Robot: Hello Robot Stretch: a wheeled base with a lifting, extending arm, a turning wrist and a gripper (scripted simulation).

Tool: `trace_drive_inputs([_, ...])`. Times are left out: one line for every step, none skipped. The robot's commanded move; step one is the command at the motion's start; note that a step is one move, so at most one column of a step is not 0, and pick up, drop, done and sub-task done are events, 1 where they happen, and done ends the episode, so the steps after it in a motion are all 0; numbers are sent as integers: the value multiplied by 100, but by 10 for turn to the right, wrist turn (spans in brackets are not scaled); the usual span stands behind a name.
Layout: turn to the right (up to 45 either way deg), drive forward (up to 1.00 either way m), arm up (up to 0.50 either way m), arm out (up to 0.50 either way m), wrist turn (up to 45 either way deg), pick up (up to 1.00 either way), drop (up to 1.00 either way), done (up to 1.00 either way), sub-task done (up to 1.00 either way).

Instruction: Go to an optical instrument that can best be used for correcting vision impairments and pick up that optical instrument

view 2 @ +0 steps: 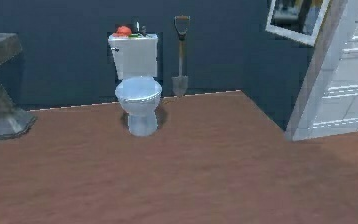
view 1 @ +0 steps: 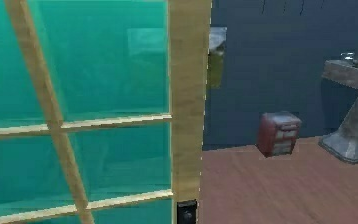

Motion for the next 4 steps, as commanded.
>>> trace_drive_inputs([-450, 0, 0, 0, 0, 0, 0, 0, 0])
trace_drive_inputs([-450, 0, 0, 0, 0, 0, 0, 0, 0])
trace_drive_inputs([-240, 0, 0, 0, 0, 0, 0, 0, 0])
trace_drive_inputs([0, 60, 0, 0, 0, 0, 0, 0, 0])
